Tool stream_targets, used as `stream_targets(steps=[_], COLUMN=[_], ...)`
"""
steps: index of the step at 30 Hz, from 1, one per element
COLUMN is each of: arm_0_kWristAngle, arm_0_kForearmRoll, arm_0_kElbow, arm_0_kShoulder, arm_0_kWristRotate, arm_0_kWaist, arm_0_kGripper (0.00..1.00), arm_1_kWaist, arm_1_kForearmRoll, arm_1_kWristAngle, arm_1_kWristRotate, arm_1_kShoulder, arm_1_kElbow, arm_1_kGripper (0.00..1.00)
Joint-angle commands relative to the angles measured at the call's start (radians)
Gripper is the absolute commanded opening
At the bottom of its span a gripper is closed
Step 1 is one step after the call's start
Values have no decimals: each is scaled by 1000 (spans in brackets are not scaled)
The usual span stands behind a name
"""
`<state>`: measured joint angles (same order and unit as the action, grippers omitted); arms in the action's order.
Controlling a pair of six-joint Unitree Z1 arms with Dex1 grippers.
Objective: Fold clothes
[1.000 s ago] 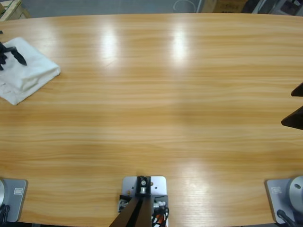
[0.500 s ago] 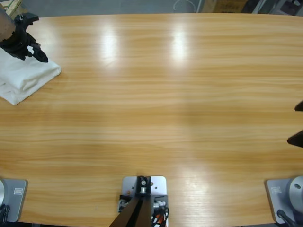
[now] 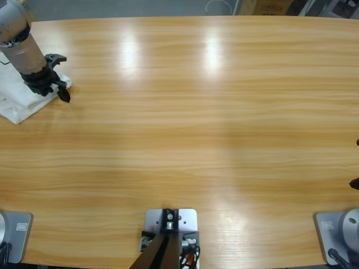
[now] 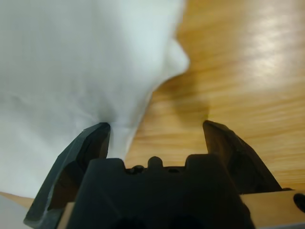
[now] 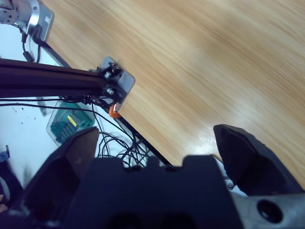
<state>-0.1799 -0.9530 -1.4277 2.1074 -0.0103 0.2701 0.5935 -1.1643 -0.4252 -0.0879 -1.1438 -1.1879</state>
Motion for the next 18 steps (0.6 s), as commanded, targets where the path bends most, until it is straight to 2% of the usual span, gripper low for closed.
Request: stream_targets(steps=[1, 4, 11, 18], arm_0_kWristAngle=[8, 37, 79, 78], arm_0_kForearmRoll=[-160, -194, -259, -293], arm_0_kElbow=[-164, -235, -394, -468], arm_0_kShoulder=[75, 107, 250, 303], arm_0_kWristRotate=[22, 16, 18, 21], arm_0_kWaist=[-110, -143, -141, -184], arm_0_kGripper=[765, 766, 766, 761], arm_1_kWaist=[-4, -4, -4, -4], arm_1_kForearmRoll=[29, 31, 19, 8], arm_1_kWristAngle=[-13, -14, -15, -15], arm_1_kWristRotate=[-10, -10, -11, -12], arm_1_kShoulder=[7, -2, -2, -7], arm_1_kElbow=[46, 46, 39, 34], arm_1_kGripper=[982, 982, 982, 982])
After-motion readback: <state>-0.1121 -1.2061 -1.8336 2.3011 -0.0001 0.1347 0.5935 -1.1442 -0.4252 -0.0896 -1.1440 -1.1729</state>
